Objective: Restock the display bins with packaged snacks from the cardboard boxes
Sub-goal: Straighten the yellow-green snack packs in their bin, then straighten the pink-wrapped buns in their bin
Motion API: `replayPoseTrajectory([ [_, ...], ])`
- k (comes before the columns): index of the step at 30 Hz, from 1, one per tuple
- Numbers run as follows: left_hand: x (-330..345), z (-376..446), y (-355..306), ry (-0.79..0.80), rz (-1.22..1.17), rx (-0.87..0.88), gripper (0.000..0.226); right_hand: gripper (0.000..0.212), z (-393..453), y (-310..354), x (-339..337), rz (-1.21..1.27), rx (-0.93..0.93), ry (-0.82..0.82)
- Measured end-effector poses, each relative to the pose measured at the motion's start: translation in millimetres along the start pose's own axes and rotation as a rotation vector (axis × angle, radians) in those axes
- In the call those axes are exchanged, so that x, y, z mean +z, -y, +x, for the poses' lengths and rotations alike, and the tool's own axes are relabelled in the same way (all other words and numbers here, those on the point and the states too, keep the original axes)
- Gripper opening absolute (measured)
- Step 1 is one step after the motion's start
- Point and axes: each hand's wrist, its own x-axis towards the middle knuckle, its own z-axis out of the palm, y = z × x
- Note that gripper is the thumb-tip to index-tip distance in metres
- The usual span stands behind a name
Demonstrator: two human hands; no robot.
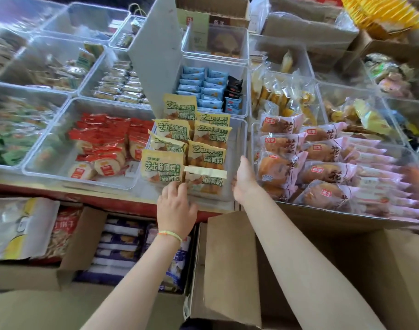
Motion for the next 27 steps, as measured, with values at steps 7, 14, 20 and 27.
replayPoseTrajectory([
  [7,-14.5,0.6,2.0,0.18,0.081,-0.07,0.079,0.019,-30.9,-24.3,12.6,-0.076,-0.056,0.046],
  [14,-25.8,-5.4,10.1,0.131,0.145,-0.008,0.059,0.026,-42.4,-22.5,4.9,-0.29,-0.107,0.02],
  [20,-57.4,-0.5,-53.6,-0.162,-0.127,0.126,0.017,0.019,-79.6,22.6,-21.9,-0.408,-0.469,0.01],
  [27,-49.7,30.3,-156.0,-0.057,-0.116,0.345,0.024,0.016,-69.6,80.8,-131.2,-0.666,-0.571,-0.15],
])
